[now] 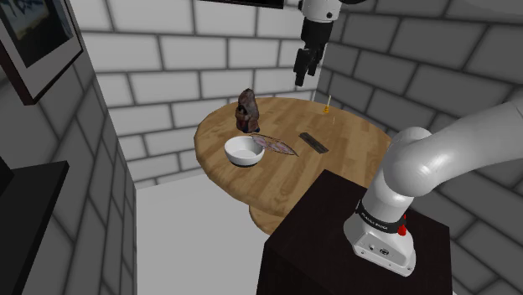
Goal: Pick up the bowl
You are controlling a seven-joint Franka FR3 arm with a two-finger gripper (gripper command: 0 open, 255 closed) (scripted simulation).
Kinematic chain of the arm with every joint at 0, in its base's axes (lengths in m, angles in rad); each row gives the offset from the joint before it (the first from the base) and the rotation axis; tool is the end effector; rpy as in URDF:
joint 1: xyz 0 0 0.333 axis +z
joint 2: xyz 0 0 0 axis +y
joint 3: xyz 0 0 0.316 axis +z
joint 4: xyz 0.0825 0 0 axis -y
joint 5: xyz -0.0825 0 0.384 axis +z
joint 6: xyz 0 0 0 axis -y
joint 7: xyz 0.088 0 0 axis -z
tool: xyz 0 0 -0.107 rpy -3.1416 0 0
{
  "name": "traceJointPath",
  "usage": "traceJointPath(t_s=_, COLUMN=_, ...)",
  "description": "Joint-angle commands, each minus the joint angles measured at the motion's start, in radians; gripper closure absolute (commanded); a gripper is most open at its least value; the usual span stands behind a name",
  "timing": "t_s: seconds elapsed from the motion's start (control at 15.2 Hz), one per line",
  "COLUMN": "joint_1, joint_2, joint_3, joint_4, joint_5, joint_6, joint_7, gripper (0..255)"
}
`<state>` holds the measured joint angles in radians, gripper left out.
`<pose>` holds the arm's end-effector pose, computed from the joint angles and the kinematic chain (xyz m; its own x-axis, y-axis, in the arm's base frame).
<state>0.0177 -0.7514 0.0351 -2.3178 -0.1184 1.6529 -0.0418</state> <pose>0.3251 0.0089 0.6062 0.9922 0.0962 0.0793 0.0840 -0.9858 0.1453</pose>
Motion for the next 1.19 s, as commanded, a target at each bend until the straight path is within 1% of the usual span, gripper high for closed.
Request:
traceJointPath(t_s=0.0, joint_1=0.000, joint_2=0.000, joint_3=0.000, joint_4=0.000, joint_5=0.000, joint_6=0.000, joint_7=0.000, gripper=0)
traceJointPath(t_s=0.33, joint_1=-0.007, joint_2=0.116, joint_3=-0.005, joint_4=-0.056, joint_5=-0.011, joint_6=0.161, joint_7=0.016, gripper=0)
traceJointPath(t_s=0.59, joint_1=-0.015, joint_2=0.230, joint_3=-0.008, joint_4=-0.076, joint_5=-0.022, joint_6=0.287, joint_7=0.031, gripper=0)
traceJointPath(t_s=0.86, joint_1=-0.024, joint_2=0.360, joint_3=-0.010, joint_4=-0.073, joint_5=-0.035, joint_6=0.406, joint_7=0.047, gripper=0)
traceJointPath(t_s=1.12, joint_1=-0.033, joint_2=0.502, joint_3=-0.011, joint_4=-0.049, joint_5=-0.052, joint_6=0.515, joint_7=0.064, gripper=0)
